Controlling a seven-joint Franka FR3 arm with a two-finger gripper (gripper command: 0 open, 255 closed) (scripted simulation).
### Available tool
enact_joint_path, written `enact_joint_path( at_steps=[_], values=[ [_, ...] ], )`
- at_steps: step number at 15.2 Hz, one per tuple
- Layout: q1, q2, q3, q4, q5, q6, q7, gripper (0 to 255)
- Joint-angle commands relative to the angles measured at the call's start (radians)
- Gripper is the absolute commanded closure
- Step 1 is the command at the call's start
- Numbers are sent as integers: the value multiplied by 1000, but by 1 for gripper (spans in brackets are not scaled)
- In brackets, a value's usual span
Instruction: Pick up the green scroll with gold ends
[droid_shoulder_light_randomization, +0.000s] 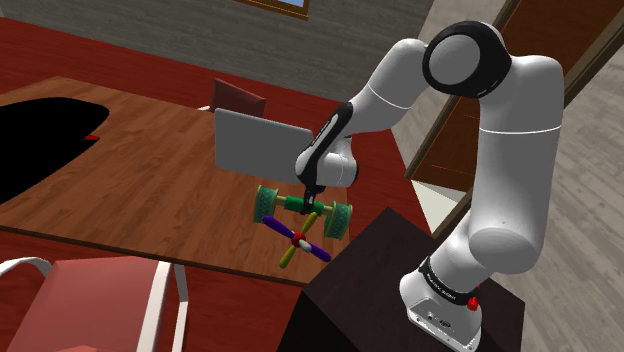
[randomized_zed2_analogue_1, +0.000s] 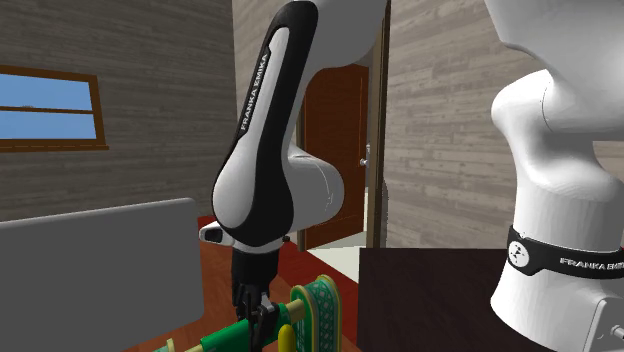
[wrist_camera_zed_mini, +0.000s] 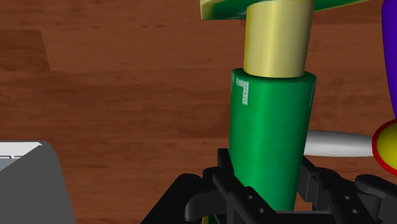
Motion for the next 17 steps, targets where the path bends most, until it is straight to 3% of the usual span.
enact_joint_path(
  at_steps=[1,4,17],
  values=[
    [-1,2,0,1,0,1,0,255],
    [-2,3,1,1,1,2,-1,255],
    [148,-207,-177,-75,-150,-145,148,255]
  ],
)
